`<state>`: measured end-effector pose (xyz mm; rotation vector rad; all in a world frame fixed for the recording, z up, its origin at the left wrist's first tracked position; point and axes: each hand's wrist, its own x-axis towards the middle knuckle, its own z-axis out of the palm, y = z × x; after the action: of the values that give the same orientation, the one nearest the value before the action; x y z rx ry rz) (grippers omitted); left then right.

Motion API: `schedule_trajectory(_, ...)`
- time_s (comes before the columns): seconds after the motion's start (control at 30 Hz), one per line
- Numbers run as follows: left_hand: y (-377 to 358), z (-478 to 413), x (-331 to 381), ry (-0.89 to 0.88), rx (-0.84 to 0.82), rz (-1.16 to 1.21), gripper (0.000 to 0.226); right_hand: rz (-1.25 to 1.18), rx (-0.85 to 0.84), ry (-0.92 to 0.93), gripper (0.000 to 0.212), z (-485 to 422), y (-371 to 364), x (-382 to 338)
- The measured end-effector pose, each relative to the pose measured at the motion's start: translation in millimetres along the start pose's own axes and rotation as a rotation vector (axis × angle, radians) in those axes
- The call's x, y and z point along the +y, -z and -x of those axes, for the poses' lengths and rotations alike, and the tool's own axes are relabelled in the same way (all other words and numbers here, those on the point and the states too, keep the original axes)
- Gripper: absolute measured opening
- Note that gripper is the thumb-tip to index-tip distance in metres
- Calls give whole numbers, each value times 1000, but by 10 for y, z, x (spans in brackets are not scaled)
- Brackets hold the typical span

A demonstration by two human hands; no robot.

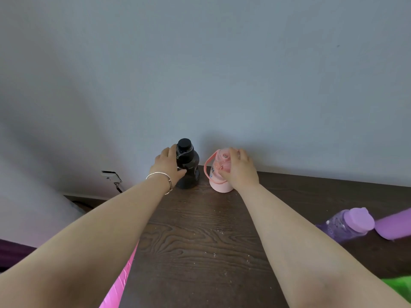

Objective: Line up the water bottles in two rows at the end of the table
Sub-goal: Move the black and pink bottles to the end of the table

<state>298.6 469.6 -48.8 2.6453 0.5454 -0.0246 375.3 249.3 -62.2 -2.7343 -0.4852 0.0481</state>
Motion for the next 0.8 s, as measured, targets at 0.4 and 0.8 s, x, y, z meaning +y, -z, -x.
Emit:
schedule_trajectory(0.4,248,1075,61,-200,33,-518,84,373,106,158,63,1012,417,-159)
schedule_trajectory(0.8,124,2021,601,-407,68,-555,86,458,150,14,69,2328,971,345)
